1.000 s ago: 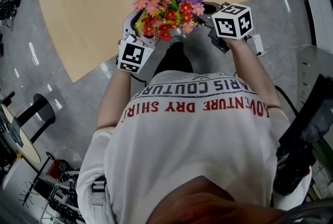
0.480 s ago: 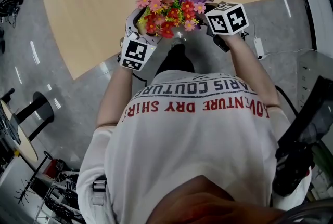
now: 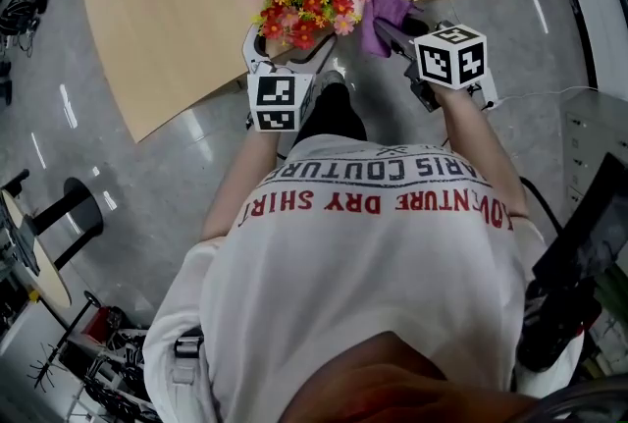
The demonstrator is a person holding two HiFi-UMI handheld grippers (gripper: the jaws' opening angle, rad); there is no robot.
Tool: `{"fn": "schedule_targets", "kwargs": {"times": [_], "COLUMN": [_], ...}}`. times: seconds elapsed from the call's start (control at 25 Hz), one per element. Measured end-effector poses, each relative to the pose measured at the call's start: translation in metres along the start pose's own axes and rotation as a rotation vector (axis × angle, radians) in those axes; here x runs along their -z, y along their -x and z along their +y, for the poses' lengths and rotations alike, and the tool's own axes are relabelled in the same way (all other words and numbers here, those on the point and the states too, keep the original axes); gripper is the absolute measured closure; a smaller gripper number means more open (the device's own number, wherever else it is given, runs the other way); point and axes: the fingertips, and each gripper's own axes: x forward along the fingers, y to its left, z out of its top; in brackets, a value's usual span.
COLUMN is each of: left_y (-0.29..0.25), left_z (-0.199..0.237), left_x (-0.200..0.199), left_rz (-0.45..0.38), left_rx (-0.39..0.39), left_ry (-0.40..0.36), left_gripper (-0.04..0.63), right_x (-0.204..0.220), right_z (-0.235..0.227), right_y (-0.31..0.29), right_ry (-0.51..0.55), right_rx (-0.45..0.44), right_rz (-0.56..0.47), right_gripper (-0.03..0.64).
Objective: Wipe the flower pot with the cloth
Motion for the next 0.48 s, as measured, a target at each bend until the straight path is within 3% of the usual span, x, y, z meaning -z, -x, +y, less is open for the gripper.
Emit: {"fn": "schedule_targets", "kwargs": {"times": [0.24,0.48], "left_y": [-0.009,-0.018], "left_z": [-0.003,0.0], "left_x": [-0.001,-0.004], "left_rz": [0.022,-0.018], "left_rx": [-0.225,-0.354], "left_ry": [0.044,0.079], "left_gripper": [0.071,0.071], "right_x": [0.031,0.058], "right_z": [0.007,-0.005], "right_y": [0.035,0.059], "right_ry": [-0.028,-0.092], "right_rx": [0.031,0.075], "right_rz": [-0.022,-0.037], "right_gripper": [0.571,0.571]}}
